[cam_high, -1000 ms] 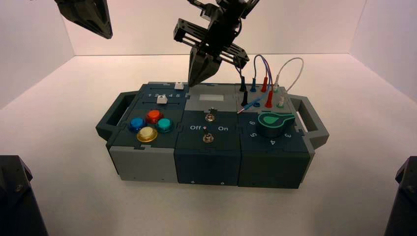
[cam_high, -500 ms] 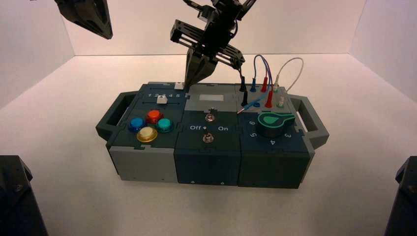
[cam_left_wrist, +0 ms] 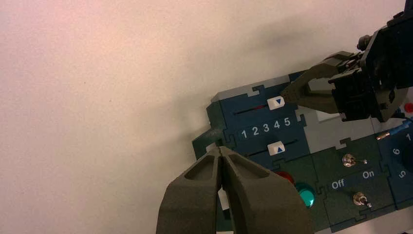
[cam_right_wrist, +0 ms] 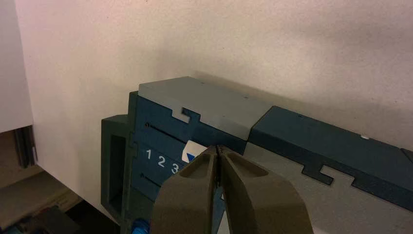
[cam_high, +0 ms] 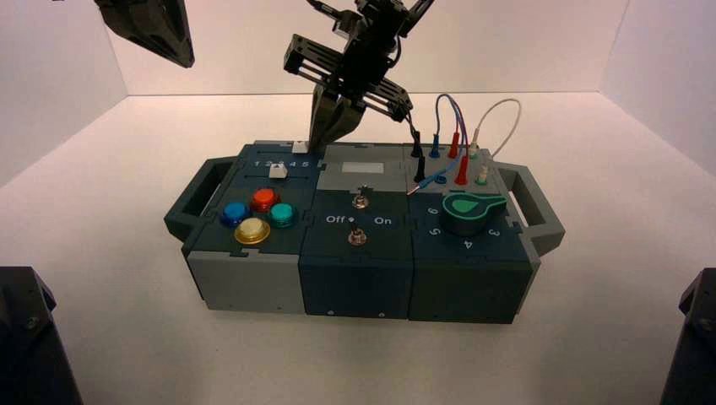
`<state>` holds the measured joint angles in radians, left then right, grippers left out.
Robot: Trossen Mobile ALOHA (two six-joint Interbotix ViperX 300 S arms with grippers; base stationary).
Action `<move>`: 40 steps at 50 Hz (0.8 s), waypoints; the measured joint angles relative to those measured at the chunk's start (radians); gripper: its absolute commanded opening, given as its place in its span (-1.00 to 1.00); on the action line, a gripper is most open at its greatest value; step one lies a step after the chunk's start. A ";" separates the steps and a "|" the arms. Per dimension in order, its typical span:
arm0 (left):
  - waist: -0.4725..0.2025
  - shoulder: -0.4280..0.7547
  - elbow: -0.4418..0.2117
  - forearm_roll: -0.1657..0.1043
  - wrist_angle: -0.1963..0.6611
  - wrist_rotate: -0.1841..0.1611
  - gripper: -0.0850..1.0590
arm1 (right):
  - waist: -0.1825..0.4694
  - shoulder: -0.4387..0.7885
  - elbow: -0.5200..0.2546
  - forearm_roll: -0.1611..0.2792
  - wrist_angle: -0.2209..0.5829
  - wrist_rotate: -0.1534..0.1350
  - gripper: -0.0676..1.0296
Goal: Move the top slider to position 3.
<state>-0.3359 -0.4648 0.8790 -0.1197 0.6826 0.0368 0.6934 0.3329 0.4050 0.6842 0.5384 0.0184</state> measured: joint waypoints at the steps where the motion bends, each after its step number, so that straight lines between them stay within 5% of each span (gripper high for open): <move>1: 0.000 0.000 0.000 0.000 0.000 0.002 -0.91 | 0.002 0.000 0.000 0.002 0.000 0.002 -0.92; 40: -0.006 0.000 0.002 0.000 0.005 0.000 -0.91 | 0.043 0.017 -0.017 0.026 0.008 0.000 -0.92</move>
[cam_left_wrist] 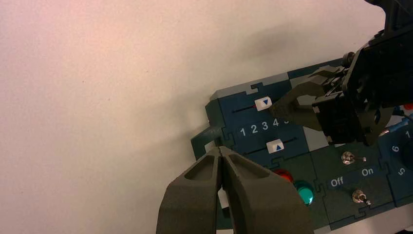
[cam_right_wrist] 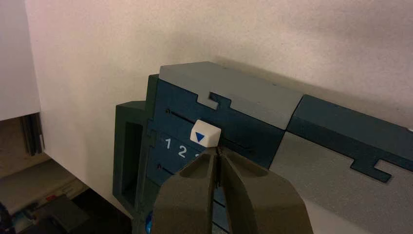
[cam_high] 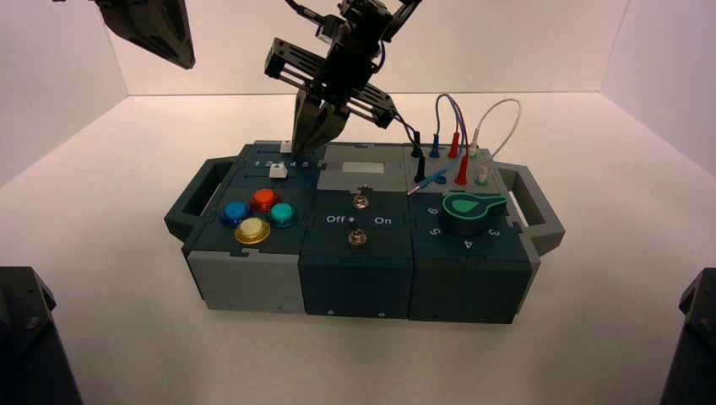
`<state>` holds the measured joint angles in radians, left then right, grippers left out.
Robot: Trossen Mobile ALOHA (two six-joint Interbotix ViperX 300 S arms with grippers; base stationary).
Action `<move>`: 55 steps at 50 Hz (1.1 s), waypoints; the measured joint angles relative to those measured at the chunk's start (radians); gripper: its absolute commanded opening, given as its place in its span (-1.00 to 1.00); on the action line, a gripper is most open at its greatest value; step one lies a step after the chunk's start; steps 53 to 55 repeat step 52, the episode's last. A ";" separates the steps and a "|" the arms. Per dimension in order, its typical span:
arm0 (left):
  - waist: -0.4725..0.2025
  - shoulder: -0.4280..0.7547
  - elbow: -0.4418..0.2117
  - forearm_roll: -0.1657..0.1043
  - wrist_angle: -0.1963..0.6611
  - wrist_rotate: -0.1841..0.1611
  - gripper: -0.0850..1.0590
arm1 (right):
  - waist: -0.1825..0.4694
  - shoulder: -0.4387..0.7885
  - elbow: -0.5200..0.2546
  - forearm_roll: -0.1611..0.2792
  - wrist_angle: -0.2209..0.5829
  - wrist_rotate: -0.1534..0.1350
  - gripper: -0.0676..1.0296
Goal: Move the top slider to position 3.
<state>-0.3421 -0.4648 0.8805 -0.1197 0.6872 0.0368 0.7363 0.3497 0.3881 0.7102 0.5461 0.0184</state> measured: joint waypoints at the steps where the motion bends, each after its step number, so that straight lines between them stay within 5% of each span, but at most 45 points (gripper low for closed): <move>1: 0.002 0.000 0.000 0.000 0.000 0.000 -0.91 | 0.000 0.002 0.000 0.000 0.000 0.000 -0.92; 31: 0.000 0.000 0.002 0.000 0.002 0.000 -0.91 | 0.000 -0.021 0.035 -0.017 -0.003 -0.003 -0.92; 47: 0.000 0.002 0.002 0.002 0.000 0.000 -0.91 | 0.000 -0.114 0.114 -0.124 0.029 -0.003 -0.92; 55: -0.003 0.005 0.003 0.000 0.002 0.000 -0.91 | 0.000 -0.124 0.123 -0.133 0.031 -0.003 -0.92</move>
